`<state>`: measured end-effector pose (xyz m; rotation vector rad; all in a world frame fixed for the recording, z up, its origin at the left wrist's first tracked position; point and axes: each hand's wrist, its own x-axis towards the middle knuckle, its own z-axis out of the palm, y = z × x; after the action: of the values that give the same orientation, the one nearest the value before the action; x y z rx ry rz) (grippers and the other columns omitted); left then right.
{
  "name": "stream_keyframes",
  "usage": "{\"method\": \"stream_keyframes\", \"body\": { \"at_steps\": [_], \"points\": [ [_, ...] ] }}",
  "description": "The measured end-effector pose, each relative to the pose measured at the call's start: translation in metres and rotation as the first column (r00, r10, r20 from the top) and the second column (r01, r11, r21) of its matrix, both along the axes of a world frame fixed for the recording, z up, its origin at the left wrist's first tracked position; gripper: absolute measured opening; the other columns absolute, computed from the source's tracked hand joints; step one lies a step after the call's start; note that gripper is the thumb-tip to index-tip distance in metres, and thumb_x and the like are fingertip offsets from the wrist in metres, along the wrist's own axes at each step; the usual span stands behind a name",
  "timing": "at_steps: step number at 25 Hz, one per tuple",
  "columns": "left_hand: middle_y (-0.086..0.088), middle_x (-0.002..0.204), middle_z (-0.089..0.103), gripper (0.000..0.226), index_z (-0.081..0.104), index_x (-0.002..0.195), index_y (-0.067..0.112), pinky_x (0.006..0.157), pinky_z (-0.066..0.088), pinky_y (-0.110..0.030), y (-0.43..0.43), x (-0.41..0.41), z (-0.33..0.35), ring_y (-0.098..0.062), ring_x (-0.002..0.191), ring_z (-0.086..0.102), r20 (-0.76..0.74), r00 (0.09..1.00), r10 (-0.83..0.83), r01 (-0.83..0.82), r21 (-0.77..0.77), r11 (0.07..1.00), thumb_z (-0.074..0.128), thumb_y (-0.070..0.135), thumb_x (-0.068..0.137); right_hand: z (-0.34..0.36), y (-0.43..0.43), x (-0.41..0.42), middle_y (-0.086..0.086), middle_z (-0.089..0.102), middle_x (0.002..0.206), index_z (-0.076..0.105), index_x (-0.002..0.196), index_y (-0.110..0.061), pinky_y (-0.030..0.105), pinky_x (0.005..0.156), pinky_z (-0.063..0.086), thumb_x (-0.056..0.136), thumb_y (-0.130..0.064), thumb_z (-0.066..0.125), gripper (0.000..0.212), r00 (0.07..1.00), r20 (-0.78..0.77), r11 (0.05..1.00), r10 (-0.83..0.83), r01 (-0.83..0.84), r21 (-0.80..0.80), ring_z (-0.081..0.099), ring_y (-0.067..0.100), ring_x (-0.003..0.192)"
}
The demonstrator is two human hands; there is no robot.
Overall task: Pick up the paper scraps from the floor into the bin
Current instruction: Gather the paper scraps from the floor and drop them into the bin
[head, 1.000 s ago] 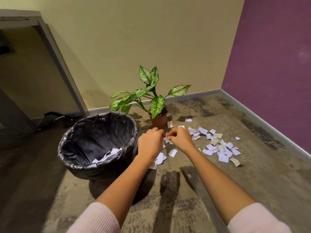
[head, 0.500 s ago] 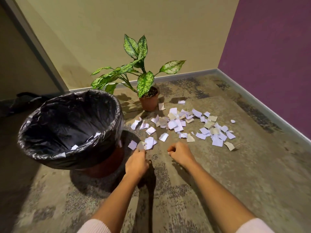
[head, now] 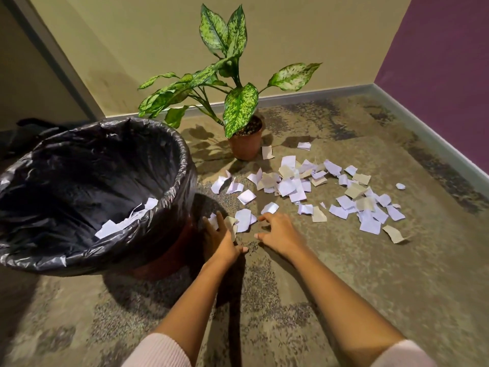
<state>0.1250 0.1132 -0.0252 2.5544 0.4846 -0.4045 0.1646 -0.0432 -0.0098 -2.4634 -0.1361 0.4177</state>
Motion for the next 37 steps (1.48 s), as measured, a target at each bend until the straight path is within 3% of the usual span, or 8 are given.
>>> {"method": "stream_keyframes", "body": {
  "at_steps": [5, 12, 17, 20, 23, 26, 30, 37],
  "points": [
    [-0.019, 0.156, -0.03, 0.142, -0.02, 0.152, 0.026, 0.115, 0.025, -0.046, 0.007, 0.043, 0.001, -0.037, 0.149, 0.004, -0.004, 0.997, 0.08, -0.08, 0.021, 0.997, 0.09, 0.037, 0.062, -0.011, 0.019, 0.04, 0.01, 0.041, 0.134, 0.04, 0.137, -0.021, 0.048, 0.103, 0.038, 0.071, -0.047, 0.075, 0.079, 0.984, 0.096, 0.977, 0.151, -0.134, -0.167, 0.025, 0.031, 0.132],
    [-0.014, 0.148, -0.046, 0.162, -0.032, 0.146, 0.03, 0.105, 0.039, -0.048, 0.025, 0.096, -0.003, -0.044, 0.144, 0.02, -0.107, 0.973, -0.205, 0.221, 0.174, 0.959, 0.096, 0.037, 0.048, -0.013, 0.047, 0.1, 0.013, -0.004, 0.16, -0.004, 0.151, -0.03, 0.053, 0.111, 0.027, 0.061, -0.046, 0.083, 0.126, 0.88, -0.054, 0.758, 0.471, -0.436, -0.485, -0.001, 0.038, 0.145],
    [-0.012, 0.148, -0.047, 0.167, -0.033, 0.145, 0.03, 0.108, 0.038, -0.046, 0.032, 0.118, -0.011, -0.04, 0.148, 0.011, -0.159, 0.94, -0.302, 0.331, 0.207, 0.921, 0.097, 0.041, 0.041, -0.01, 0.059, 0.124, 0.003, -0.019, 0.159, -0.006, 0.152, -0.027, 0.05, 0.111, 0.03, 0.055, -0.046, 0.088, 0.137, 0.839, -0.169, 0.658, 0.518, -0.516, -0.548, -0.008, 0.031, 0.147],
    [-0.008, 0.152, -0.041, 0.165, -0.03, 0.147, 0.032, 0.107, 0.042, -0.047, 0.035, 0.127, -0.01, -0.038, 0.146, 0.021, -0.243, 0.913, -0.327, 0.381, 0.221, 0.898, 0.096, 0.044, 0.042, -0.007, 0.061, 0.13, 0.0, -0.01, 0.161, -0.003, 0.153, -0.026, 0.052, 0.11, 0.032, 0.055, -0.047, 0.087, 0.134, 0.811, -0.209, 0.618, 0.546, -0.558, -0.554, -0.002, 0.03, 0.147],
    [-0.007, 0.157, -0.032, 0.161, -0.022, 0.151, 0.025, 0.11, 0.035, -0.043, 0.036, 0.13, -0.009, -0.032, 0.149, 0.017, -0.281, 0.896, -0.343, 0.411, 0.233, 0.881, 0.095, 0.047, 0.043, -0.002, 0.06, 0.129, 0.002, 0.017, 0.155, 0.011, 0.149, -0.029, 0.052, 0.098, 0.044, 0.053, -0.042, 0.09, 0.126, 0.815, -0.2, 0.665, 0.544, -0.564, -0.49, 0.024, 0.033, 0.141],
    [-0.005, 0.161, -0.024, 0.159, -0.02, 0.152, 0.016, 0.115, 0.027, -0.042, 0.035, 0.128, -0.009, -0.029, 0.15, 0.01, -0.275, 0.895, -0.351, 0.413, 0.212, 0.886, 0.095, 0.044, 0.046, 0.0, 0.058, 0.126, 0.005, 0.022, 0.153, 0.014, 0.15, -0.03, 0.05, 0.089, 0.05, 0.056, -0.031, 0.09, 0.121, 0.832, -0.196, 0.707, 0.519, -0.547, -0.449, 0.035, 0.037, 0.135],
    [-0.009, 0.163, -0.004, 0.147, -0.008, 0.154, 0.009, 0.118, 0.026, -0.038, 0.035, 0.119, -0.006, -0.028, 0.148, 0.018, -0.239, 0.862, -0.448, 0.497, 0.222, 0.839, 0.092, 0.044, 0.053, -0.008, 0.051, 0.112, 0.003, 0.024, 0.154, 0.021, 0.151, -0.026, 0.05, 0.101, 0.046, 0.068, -0.035, 0.083, 0.104, 0.814, -0.152, 0.698, 0.56, -0.563, -0.443, 0.031, 0.033, 0.136],
    [-0.012, 0.144, 0.037, 0.065, 0.044, 0.14, 0.009, 0.102, 0.035, -0.028, 0.002, 0.079, 0.001, -0.027, 0.126, 0.045, -0.125, 0.841, -0.526, 0.537, 0.307, 0.786, 0.071, 0.017, 0.082, -0.021, 0.021, 0.061, 0.01, 0.044, 0.14, 0.046, 0.138, -0.024, 0.043, 0.097, 0.041, 0.085, -0.014, 0.065, 0.057, 0.85, -0.004, 0.796, 0.526, -0.494, -0.35, 0.036, 0.031, 0.127]
  ]
}}
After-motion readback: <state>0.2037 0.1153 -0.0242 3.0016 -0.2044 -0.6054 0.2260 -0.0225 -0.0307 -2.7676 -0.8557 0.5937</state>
